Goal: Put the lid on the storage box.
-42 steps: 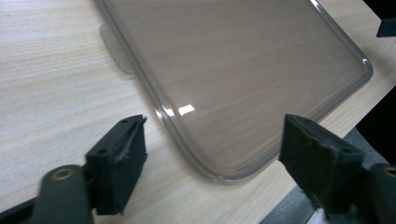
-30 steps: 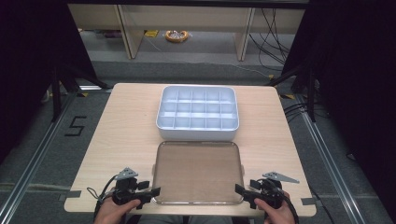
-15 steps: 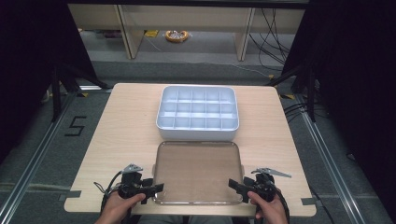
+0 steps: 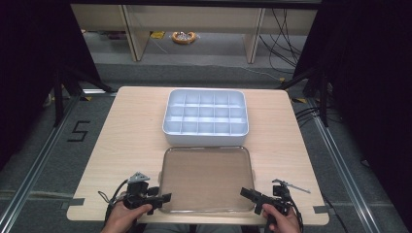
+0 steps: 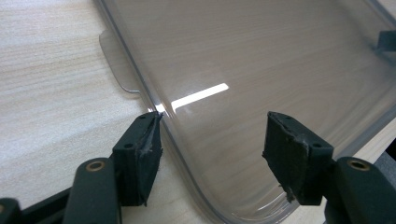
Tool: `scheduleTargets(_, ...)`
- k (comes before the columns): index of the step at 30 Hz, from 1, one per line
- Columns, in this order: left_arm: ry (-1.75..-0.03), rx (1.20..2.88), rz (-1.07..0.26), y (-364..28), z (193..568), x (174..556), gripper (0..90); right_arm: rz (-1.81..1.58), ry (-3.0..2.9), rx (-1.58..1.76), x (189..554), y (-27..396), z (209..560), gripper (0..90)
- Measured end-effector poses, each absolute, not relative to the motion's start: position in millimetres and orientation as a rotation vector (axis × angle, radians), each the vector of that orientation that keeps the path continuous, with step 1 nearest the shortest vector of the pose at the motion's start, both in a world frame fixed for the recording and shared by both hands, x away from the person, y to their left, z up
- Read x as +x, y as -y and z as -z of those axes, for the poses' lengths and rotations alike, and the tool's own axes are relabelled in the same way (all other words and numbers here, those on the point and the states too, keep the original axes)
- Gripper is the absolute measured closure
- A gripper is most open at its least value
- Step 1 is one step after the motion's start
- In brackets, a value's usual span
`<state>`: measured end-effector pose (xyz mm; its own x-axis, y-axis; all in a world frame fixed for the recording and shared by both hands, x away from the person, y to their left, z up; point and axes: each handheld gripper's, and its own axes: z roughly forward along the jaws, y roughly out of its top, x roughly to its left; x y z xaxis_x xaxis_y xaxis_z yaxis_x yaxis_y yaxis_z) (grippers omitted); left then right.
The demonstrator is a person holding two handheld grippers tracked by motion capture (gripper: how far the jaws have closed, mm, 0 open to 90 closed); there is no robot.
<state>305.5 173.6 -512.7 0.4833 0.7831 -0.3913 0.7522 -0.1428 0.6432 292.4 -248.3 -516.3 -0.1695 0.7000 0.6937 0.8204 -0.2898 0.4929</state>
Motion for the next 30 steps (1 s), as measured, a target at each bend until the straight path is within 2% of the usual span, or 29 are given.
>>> scheduleTargets(3,-1.265,1.905,-0.037,-174.9,513.0,304.4,35.9,1.532,1.885,-1.871,288.7,247.9,510.7,57.5)
scheduleTargets(10,-1.258,1.887,0.012,-177.7,513.5,305.6,31.0,1.669,2.081,-1.705,277.4,244.8,494.5,57.2)
scheduleTargets(15,-1.284,1.852,-0.014,-176.8,514.7,306.7,28.8,1.739,2.14,-1.658,265.8,241.0,483.6,58.8)
scheduleTargets(18,-1.289,1.856,0.01,-177.5,513.9,309.0,23.7,1.769,2.181,-1.604,259.3,238.6,480.9,59.1)
scheduleTargets(26,-1.3,1.826,0.024,-178.4,514.6,309.8,23.0,1.793,2.194,-1.557,248.3,237.1,476.4,60.6)
scheduleTargets(30,-1.301,1.82,0.023,-178.6,515.0,310.0,26.0,1.818,2.215,-1.516,244.9,239.6,479.2,60.7)
